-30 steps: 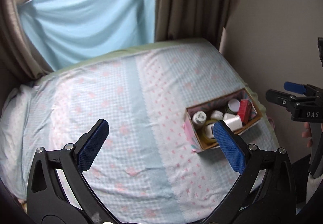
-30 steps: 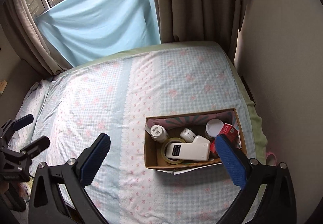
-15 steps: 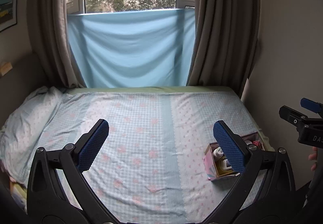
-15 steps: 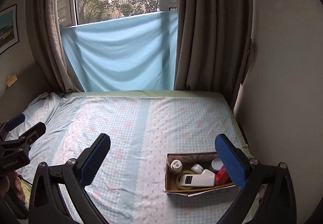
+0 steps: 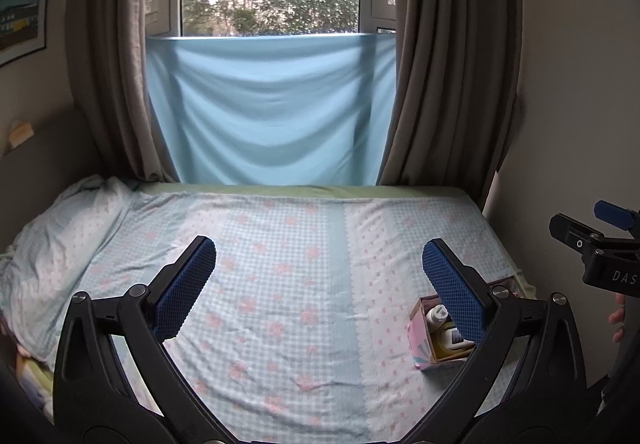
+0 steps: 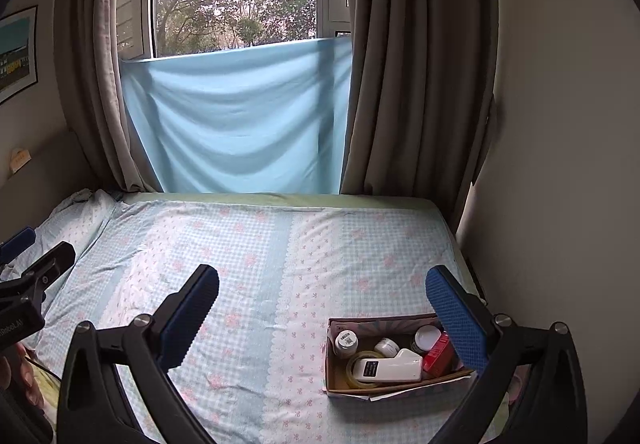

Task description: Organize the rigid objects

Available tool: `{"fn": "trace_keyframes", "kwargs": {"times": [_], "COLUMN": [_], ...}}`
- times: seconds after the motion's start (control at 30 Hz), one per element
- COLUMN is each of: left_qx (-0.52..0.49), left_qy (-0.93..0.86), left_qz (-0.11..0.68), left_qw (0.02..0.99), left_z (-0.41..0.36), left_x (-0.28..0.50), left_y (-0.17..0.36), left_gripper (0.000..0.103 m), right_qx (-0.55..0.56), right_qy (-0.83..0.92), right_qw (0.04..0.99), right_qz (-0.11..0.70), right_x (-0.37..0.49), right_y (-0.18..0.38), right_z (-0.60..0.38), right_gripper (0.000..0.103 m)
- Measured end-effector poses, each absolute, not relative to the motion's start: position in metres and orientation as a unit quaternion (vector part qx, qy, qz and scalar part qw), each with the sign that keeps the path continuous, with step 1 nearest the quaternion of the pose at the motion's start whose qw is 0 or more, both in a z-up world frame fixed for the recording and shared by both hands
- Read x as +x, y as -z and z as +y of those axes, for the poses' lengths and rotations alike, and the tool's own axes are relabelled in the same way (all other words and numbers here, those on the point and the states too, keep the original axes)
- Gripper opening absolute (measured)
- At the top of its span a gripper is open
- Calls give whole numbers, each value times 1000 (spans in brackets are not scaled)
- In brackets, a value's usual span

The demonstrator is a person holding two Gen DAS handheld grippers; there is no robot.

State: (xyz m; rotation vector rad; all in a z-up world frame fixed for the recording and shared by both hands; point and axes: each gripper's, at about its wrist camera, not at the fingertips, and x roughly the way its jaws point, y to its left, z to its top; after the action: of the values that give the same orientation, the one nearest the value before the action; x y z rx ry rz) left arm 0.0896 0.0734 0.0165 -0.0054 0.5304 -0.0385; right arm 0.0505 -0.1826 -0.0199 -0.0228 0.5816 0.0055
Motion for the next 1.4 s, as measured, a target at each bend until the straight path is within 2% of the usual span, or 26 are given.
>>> {"fn": "trace_keyframes", "kwargs": {"times": [1.4], "left_qx": [25], "left_qy": [30], "left_qz": [248], "left_qw": [968], "left_z": [63], "left_x": [95], "left_y": [-22], "left_gripper": [103], "right_qx": [3], "right_qy": [24], "right_qw": [958], "right_qz": [287], "right_x": [53], "right_y": [15], "right_z": [-187], "right_gripper": [103]}}
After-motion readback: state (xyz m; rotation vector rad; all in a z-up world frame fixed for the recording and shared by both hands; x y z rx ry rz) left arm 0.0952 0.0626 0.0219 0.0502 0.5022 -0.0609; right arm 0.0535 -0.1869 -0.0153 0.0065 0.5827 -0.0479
